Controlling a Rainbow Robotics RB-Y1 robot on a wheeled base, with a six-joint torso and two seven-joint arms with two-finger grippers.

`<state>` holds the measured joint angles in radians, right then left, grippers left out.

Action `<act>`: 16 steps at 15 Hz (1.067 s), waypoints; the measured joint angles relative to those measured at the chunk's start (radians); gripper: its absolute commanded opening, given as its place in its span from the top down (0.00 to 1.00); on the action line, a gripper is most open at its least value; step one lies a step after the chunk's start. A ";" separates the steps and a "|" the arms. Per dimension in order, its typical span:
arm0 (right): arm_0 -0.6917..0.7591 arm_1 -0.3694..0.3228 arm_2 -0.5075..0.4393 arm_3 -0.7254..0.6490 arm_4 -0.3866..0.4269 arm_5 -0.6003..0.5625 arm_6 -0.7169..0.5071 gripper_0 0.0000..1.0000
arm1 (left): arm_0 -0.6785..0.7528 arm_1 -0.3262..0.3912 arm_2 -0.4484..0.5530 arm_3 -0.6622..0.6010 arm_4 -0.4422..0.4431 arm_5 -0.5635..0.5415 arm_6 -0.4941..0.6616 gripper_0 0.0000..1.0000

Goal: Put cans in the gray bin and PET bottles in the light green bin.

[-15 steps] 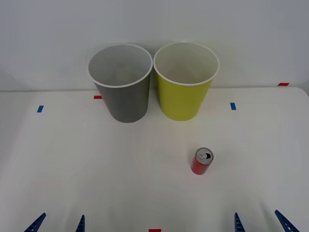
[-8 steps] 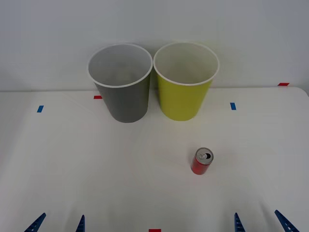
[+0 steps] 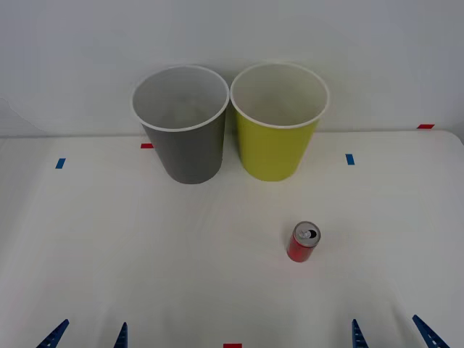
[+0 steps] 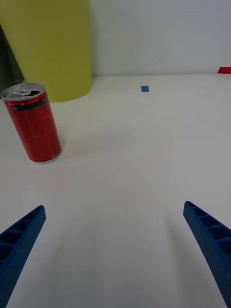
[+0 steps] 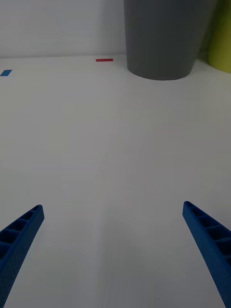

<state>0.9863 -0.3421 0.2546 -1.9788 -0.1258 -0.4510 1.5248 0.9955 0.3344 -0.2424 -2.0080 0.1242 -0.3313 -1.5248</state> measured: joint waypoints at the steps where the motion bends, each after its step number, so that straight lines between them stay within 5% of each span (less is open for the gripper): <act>1: 0.000 0.000 0.000 0.000 0.000 0.000 0.000 0.00 | 0.000 0.000 0.000 0.000 0.000 0.000 0.000 0.00; 16: 0.000 0.000 0.000 0.000 0.000 0.000 0.000 0.00 | 0.000 0.000 0.000 0.000 0.000 0.000 0.000 0.00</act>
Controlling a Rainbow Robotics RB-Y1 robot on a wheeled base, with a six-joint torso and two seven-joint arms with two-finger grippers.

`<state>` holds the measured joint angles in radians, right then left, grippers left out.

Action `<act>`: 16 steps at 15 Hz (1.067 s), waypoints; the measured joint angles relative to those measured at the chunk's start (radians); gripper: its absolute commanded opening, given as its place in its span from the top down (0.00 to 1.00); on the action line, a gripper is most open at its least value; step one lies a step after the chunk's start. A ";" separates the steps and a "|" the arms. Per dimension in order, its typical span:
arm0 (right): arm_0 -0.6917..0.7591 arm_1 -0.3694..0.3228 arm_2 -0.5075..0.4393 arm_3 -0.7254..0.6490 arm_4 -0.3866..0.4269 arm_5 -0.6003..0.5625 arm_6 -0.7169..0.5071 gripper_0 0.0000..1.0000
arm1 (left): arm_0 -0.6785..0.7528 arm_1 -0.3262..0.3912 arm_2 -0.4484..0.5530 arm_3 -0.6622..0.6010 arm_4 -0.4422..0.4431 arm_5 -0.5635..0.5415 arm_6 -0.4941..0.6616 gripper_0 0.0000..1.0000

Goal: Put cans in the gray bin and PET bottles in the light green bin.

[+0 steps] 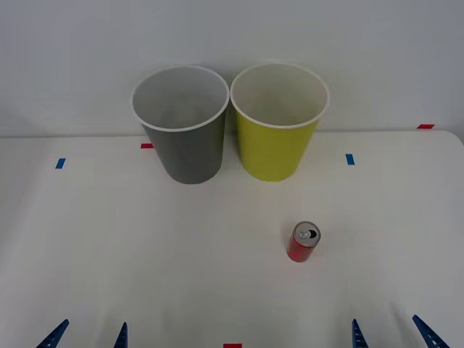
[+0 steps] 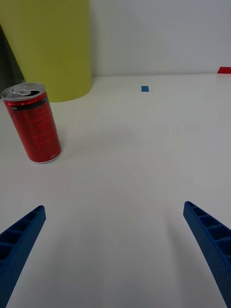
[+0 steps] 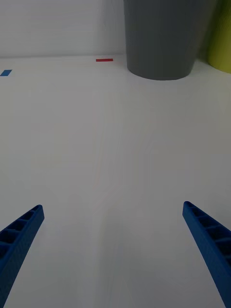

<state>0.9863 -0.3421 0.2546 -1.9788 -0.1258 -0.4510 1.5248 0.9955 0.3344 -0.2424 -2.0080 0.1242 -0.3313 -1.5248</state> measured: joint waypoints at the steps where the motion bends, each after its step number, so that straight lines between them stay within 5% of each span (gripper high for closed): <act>1: 0.000 0.000 0.000 0.000 0.000 0.000 0.000 0.00 | 0.000 0.000 0.000 0.000 0.000 0.000 0.000 0.00; 16: 0.000 0.000 0.000 0.000 0.000 0.000 0.000 0.00 | 0.000 0.000 0.000 0.000 0.000 0.000 0.000 0.00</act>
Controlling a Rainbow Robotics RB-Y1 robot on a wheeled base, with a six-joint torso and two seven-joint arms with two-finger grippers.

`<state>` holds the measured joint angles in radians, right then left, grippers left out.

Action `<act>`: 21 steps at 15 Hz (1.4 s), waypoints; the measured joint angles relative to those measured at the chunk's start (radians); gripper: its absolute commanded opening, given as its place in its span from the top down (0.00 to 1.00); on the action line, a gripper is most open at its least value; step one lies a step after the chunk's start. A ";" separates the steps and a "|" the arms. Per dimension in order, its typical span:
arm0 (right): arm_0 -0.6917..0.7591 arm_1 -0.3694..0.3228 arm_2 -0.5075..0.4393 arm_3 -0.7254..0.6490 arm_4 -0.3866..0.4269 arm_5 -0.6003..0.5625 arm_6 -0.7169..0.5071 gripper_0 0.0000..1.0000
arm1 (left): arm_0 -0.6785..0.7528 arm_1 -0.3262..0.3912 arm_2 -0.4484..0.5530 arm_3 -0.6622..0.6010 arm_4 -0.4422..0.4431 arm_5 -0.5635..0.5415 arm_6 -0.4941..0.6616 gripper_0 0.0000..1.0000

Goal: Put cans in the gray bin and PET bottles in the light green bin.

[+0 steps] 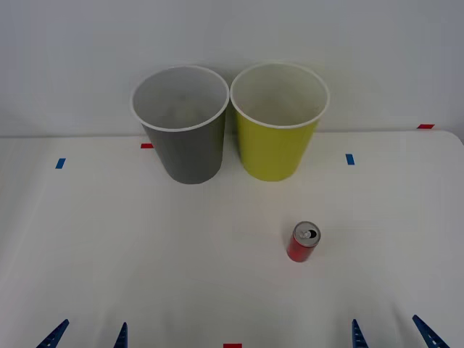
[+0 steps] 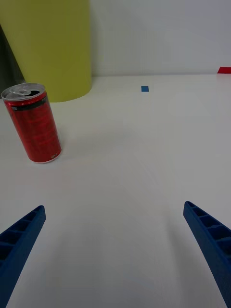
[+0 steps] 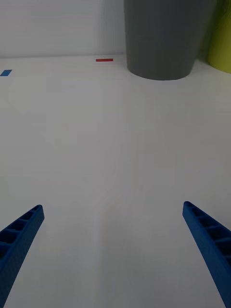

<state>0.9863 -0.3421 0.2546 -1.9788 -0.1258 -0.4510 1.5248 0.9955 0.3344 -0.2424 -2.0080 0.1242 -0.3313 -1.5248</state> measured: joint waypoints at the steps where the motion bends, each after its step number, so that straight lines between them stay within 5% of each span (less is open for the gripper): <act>1: 0.000 0.000 0.000 0.000 0.000 0.000 0.000 0.00 | 0.000 0.000 0.000 0.000 0.000 0.000 0.000 0.00; 12: 0.015 0.008 0.047 0.012 0.014 -0.109 0.025 0.00 | 0.000 0.000 0.000 0.000 0.000 0.000 0.000 0.00; 21: -0.228 -0.004 0.129 0.170 0.023 -0.196 0.046 0.00 | 0.000 0.000 0.000 0.000 0.000 0.000 0.000 0.00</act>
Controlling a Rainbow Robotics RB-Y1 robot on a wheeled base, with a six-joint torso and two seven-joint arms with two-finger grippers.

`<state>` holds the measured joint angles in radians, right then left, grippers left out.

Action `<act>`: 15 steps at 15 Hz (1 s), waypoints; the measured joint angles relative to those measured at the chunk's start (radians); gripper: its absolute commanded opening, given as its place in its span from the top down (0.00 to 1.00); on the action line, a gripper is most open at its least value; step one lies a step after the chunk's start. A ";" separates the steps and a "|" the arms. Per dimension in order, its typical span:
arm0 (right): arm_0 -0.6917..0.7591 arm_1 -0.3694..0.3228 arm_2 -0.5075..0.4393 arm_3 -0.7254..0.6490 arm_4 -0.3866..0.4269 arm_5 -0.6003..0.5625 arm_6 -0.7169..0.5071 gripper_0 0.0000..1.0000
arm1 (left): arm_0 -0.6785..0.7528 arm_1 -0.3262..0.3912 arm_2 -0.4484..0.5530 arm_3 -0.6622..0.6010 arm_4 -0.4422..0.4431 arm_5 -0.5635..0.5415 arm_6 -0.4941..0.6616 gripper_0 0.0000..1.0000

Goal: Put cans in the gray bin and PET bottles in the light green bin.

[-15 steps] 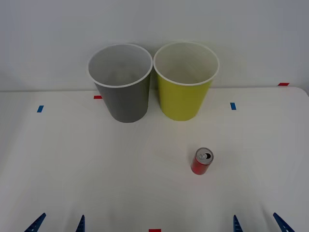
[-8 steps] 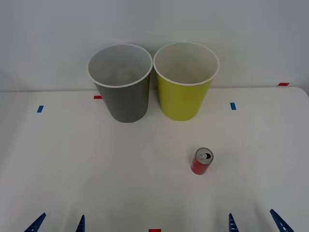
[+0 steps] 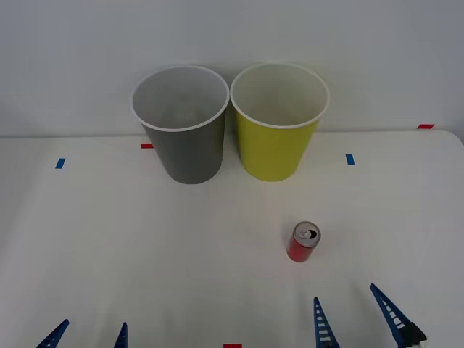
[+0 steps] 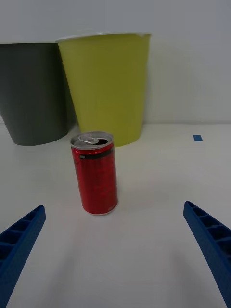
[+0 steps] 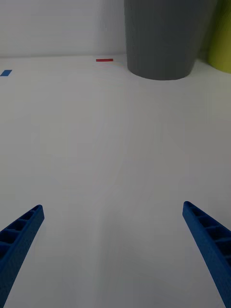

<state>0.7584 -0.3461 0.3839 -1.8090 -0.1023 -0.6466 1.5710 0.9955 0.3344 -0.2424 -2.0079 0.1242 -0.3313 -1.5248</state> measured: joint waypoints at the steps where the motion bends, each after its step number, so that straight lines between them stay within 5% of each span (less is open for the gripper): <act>1: -0.018 0.002 0.005 0.008 0.002 0.003 0.002 0.00 | 0.000 0.000 0.000 0.000 0.000 0.000 0.000 0.00; 15: -0.254 0.081 0.007 0.157 0.019 0.050 0.034 0.00 | 0.000 0.000 0.000 0.000 0.000 0.000 0.000 0.00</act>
<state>0.5047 -0.2654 0.3909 -1.6523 -0.0829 -0.5970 1.6051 0.9955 0.3344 -0.2424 -2.0080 0.1242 -0.3313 -1.5248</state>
